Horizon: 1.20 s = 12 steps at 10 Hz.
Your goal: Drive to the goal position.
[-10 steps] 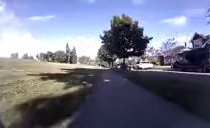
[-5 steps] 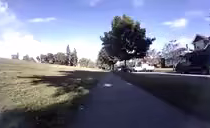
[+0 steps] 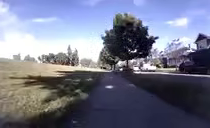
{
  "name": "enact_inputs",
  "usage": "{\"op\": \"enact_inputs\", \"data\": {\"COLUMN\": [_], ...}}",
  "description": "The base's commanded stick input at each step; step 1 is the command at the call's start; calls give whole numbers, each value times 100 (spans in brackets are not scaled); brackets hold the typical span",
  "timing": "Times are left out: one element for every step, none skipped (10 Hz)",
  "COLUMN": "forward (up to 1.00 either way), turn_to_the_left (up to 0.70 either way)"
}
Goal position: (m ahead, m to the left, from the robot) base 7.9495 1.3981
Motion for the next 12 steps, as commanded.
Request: {"op": "enact_inputs", "data": {"forward": [100,100,100,100,100,100,100,100,100,100,100,100], "turn_to_the_left": [0,0,0,0,0,0,0,0,0,0,0,0]}}
